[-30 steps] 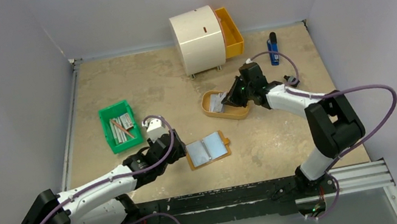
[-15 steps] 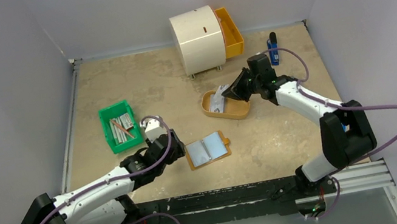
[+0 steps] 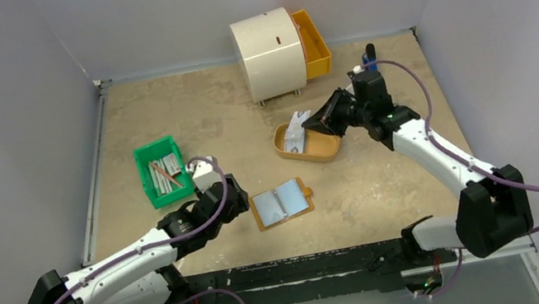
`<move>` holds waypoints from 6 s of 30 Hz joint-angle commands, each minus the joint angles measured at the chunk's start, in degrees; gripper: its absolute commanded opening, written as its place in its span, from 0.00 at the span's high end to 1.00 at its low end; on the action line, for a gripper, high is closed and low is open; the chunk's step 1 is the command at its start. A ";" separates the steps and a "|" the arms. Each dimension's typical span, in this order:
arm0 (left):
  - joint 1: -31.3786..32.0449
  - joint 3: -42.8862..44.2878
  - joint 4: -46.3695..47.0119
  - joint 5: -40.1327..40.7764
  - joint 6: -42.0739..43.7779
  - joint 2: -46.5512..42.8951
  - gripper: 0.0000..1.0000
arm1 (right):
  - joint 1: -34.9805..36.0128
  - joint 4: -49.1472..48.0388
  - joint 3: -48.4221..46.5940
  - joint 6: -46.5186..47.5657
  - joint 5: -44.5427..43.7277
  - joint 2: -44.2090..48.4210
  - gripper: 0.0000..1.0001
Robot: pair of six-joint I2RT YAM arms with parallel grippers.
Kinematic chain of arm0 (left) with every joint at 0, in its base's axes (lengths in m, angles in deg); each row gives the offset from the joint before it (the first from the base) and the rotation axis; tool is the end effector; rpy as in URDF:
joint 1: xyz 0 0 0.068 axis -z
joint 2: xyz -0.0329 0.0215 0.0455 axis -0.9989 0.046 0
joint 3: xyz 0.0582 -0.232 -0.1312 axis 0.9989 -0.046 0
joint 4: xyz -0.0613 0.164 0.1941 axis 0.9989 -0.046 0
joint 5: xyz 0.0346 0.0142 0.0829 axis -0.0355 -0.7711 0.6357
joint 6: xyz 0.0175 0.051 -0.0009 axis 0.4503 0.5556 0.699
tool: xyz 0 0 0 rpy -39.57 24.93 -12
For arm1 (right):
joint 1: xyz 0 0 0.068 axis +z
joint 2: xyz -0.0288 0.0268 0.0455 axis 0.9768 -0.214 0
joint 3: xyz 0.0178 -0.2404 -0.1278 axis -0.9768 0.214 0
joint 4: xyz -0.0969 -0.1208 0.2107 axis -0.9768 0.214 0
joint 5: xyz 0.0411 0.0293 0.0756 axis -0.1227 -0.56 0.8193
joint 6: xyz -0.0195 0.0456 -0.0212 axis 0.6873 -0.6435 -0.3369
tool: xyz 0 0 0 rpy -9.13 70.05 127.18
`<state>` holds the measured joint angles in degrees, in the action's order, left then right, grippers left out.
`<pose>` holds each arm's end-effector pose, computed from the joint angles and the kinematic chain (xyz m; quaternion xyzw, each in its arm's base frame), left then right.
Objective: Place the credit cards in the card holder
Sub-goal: Pick up the credit card from the storage box, then insert the credit card into the card holder.
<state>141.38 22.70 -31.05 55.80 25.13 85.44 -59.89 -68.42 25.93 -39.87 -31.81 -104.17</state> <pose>0.1283 -0.1459 0.2055 -0.1203 0.8833 -0.1741 0.4184 0.2804 0.1039 0.2911 0.2498 0.8035 0.4659 0.2736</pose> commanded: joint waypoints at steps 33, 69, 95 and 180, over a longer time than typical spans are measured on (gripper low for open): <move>-7.97 -5.04 14.36 -15.43 -1.04 15.64 0.75 | 11.16 -3.38 13.03 40.71 11.95 0.44 1.00; -8.84 -2.81 13.27 -14.23 1.65 19.21 0.76 | 11.16 -15.26 18.33 27.78 19.08 -10.75 1.00; -8.86 -5.99 16.20 -15.14 0.92 18.36 0.77 | 11.29 -17.89 18.38 24.32 20.16 -14.32 1.00; -7.45 -11.76 24.55 -18.43 -3.09 16.64 0.82 | 23.10 -24.16 15.24 11.06 4.19 -19.74 1.00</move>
<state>133.19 12.71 -2.42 38.78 22.97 102.10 -37.44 -94.71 43.85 -30.36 -25.62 -124.34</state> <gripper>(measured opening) 0.185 0.004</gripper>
